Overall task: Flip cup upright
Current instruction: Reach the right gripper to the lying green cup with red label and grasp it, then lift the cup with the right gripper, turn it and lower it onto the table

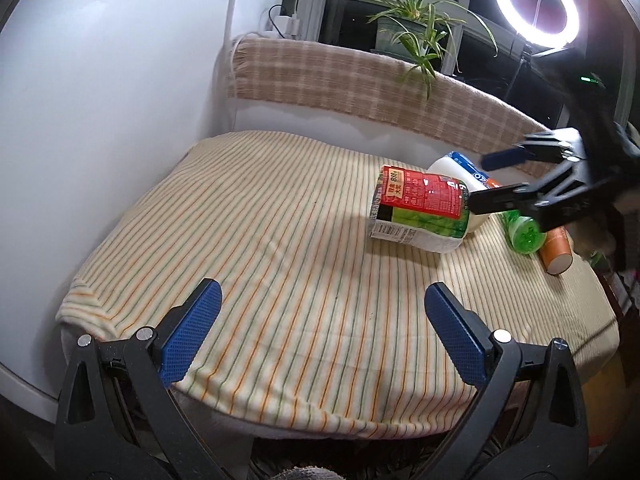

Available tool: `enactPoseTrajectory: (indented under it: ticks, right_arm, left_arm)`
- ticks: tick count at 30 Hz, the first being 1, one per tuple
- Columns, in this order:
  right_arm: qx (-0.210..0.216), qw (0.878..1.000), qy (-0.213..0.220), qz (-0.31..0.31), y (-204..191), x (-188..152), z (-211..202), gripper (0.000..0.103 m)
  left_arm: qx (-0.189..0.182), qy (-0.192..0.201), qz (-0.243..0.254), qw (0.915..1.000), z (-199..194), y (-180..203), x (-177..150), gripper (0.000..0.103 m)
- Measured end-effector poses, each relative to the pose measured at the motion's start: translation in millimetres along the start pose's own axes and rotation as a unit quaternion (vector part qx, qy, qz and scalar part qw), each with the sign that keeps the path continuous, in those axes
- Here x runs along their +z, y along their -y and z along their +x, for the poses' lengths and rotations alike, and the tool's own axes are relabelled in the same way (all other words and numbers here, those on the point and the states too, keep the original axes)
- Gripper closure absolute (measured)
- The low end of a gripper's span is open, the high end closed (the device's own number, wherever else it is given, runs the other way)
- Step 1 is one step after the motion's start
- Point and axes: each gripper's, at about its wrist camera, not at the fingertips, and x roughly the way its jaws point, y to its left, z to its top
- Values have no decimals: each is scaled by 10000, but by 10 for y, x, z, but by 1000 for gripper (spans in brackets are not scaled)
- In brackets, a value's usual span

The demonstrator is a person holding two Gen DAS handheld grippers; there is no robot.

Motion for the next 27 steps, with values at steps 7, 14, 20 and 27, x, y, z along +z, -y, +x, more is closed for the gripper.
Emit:
enactPoseTrajectory:
  ticks: [7, 14, 20, 27]
  right_arm:
    - [180, 9932, -831, -797, -146, 312, 459, 20]
    - [-66, 9786, -1514, -1389, -166, 422, 825, 18]
    - [-186, 9687, -1807, -1690, -203, 417, 963, 16]
    - [-130, 9704, -1783, -1622, -226, 363, 959, 18]
  left_arm:
    - [42, -29, -128, 9999, -95, -116, -3, 0]
    - [133, -40, -312, 9994, -130, -255, 32, 0]
    - [164, -9, -360, 9992, -154, -303, 56, 0]
    - [162, 18, -354, 9992, -155, -304, 93, 0]
